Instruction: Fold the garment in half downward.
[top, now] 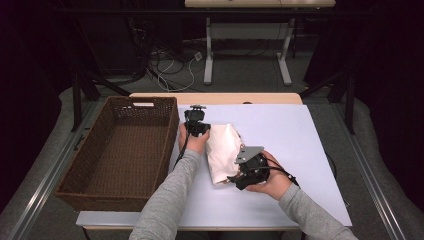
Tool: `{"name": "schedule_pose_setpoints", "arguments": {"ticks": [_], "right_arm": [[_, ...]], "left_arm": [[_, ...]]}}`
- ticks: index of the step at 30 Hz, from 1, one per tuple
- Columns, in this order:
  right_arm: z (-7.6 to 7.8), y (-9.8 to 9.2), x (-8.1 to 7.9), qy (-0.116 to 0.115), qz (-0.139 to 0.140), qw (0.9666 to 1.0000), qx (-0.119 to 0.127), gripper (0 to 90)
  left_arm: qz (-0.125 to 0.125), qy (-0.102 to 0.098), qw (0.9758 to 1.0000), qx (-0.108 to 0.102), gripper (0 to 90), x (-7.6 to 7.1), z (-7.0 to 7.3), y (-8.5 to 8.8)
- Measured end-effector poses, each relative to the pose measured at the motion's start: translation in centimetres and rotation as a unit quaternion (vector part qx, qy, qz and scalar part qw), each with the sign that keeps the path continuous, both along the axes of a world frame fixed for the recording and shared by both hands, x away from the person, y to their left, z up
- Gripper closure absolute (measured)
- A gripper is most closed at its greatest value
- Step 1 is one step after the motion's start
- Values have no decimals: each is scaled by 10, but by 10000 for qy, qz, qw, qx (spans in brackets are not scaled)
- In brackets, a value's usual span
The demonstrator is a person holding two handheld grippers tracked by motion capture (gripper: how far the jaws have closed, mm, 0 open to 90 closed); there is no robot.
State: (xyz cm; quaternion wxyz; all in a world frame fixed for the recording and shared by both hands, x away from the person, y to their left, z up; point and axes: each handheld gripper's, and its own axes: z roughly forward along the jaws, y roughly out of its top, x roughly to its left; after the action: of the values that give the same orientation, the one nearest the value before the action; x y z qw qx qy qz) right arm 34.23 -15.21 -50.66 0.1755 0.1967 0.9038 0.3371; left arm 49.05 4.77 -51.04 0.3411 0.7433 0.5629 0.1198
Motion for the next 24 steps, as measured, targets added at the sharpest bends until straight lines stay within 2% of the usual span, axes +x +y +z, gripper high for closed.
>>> {"name": "schedule_pose_setpoints", "arguments": {"ticks": [4,9,13,15,18,21,22,23,24], "right_arm": [[1,4,-2,-212,284,9991,-222,239],[2,8,-3,-422,572,9963,-490,281],[1,12,-5,-745,888,9892,-896,320],[2,14,-6,-754,1051,9867,-981,363],[3,15,-7,-684,1127,9861,-1014,397],[2,15,-6,-726,1329,9813,-1189,426],[2,15,-6,-726,1329,9813,-1189,426],[2,16,-7,-750,1428,9784,-1295,440],[1,16,-7,-750,1441,9778,-1323,440]], "left_arm": [[-54,-34,10000,28,845,0,0,0],[-41,-47,10000,24,845,-2,1,-1],[-54,-67,10000,32,845,-2,2,-2],[-49,-60,10000,36,845,-2,2,-2],[-58,-75,9999,40,845,-2,2,-2],[-55,-86,9999,54,846,-3,2,-2],[-49,-84,9999,59,846,-3,2,-3],[-55,-75,9999,50,845,-3,1,-3],[-41,-66,10000,29,846,-3,1,-3]]}}
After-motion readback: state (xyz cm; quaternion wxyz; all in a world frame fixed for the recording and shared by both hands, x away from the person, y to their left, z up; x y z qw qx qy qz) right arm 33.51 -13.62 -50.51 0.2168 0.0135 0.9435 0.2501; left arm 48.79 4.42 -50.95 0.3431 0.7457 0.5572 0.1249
